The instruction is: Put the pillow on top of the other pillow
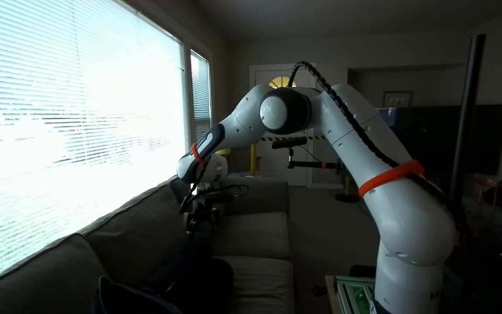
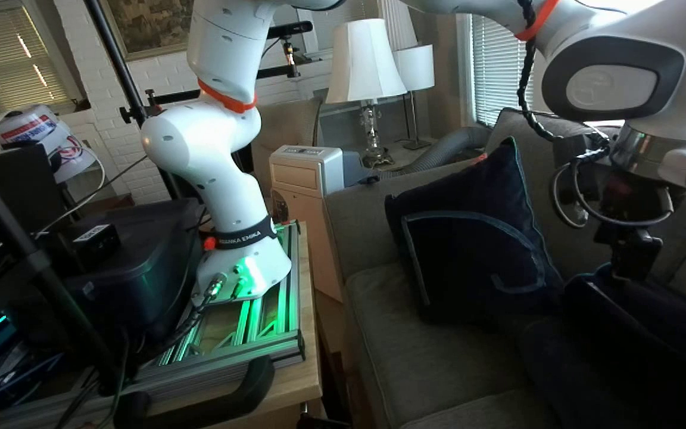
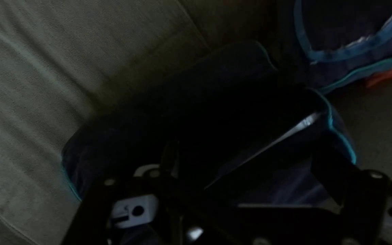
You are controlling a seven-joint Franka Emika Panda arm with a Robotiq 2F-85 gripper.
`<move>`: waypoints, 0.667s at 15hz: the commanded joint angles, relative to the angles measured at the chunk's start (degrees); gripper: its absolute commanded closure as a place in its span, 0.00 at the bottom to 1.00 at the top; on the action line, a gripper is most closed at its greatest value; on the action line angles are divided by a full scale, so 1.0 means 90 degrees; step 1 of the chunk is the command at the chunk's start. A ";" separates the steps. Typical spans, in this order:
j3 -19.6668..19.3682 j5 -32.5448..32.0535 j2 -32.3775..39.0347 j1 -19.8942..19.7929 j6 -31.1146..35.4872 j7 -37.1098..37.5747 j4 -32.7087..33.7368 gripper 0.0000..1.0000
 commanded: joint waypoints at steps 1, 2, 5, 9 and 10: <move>-0.0065 -0.0274 -0.0834 -0.0005 -0.0187 -0.1113 -0.0910 0.00; -0.0074 -0.0310 -0.1029 -0.0012 -0.0170 -0.1405 -0.1110 0.00; -0.0123 -0.0348 -0.1481 -0.0025 -0.0140 -0.2143 -0.1574 0.00; -0.0205 -0.0486 -0.1907 0.0036 -0.0450 -0.2833 -0.1910 0.00; -0.0224 -0.0508 -0.2004 0.0050 -0.0482 -0.2952 -0.2002 0.00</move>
